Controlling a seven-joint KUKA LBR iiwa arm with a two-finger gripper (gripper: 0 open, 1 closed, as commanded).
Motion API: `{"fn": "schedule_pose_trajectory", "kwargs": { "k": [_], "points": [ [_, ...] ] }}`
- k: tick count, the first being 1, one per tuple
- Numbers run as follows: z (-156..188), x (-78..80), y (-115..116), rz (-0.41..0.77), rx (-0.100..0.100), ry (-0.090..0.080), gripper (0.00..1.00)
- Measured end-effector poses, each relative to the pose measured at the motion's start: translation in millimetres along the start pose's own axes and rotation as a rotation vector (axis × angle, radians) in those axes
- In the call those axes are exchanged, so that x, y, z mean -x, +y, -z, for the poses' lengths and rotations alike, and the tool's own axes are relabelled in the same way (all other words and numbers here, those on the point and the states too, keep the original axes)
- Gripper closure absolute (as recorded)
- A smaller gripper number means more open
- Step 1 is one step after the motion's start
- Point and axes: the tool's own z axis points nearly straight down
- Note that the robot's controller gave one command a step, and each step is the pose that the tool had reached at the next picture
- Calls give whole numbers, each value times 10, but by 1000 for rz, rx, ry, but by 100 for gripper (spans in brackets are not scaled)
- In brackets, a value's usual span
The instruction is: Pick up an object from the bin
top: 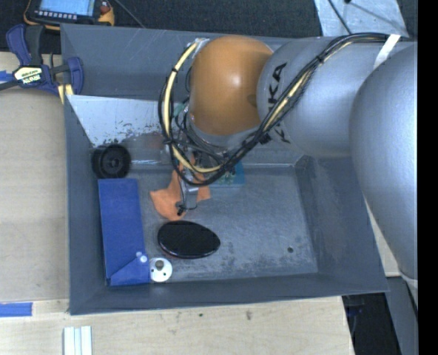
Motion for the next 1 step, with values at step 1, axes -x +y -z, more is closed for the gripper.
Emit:
{"fn": "schedule_pose_trajectory", "kwargs": {
  "k": [1],
  "points": [
    [-442, -429, -188, 203, -1, -6, 0]
  ]
}}
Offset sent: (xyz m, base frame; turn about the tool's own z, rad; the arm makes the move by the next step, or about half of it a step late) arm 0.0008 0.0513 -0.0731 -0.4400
